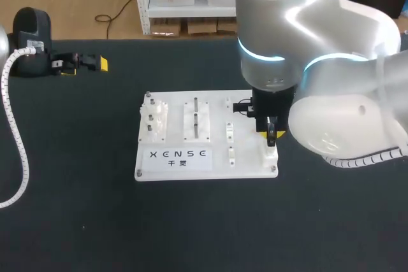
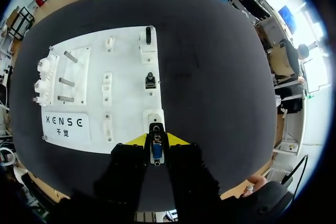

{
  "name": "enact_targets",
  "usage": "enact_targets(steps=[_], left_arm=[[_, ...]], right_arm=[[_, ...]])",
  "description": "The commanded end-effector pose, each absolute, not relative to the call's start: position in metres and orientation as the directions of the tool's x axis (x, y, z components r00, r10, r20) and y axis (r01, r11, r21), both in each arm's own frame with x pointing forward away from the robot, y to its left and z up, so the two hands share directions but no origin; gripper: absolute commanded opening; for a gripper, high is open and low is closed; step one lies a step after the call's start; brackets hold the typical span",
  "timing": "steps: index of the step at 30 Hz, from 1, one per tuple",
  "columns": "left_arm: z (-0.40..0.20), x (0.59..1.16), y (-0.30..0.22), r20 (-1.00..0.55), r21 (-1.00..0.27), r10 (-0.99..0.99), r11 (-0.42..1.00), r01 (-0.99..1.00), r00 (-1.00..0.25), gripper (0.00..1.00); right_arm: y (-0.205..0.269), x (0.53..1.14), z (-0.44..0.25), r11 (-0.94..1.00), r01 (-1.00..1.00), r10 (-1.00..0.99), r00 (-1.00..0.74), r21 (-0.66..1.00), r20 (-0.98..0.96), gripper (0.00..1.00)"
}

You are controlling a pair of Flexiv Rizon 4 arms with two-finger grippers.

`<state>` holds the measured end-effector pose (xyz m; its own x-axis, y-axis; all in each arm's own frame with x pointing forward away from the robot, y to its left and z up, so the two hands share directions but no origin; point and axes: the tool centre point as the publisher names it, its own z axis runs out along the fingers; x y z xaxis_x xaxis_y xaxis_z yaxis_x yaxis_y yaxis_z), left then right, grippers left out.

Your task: Insert the USB connector, Ethernet cable, and multi-pin plug into their matching sockets one by one.

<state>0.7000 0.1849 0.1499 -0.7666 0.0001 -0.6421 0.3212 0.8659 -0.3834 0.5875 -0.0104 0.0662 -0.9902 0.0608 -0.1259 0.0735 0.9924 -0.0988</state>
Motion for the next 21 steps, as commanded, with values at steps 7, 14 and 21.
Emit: enact_targets(steps=[7, 14, 21], left_arm=[[0.1500, 0.7000, 0.1850, -0.642, -0.383, 0.000, 0.866, 0.321, -0.767, 1.00], [0.1500, 0.7000, 0.1850, -0.642, -0.383, 0.000, 0.866, 0.321, -0.767, 1.00], [0.1500, 0.7000, 0.1850, -0.642, -0.383, 0.000, 0.866, 0.321, -0.767, 1.00]], right_arm=[[-0.0122, 0.5895, 0.0614, 0.992, 0.082, 0.069, -0.990, -0.100, -0.122, 0.00], [-0.0122, 0.5927, 0.0625, 0.992, 0.083, 0.070, -0.990, -0.100, -0.123, 0.00], [-0.0114, 0.5960, 0.0622, 0.991, 0.081, 0.069, -0.990, -0.102, -0.123, 0.00]])
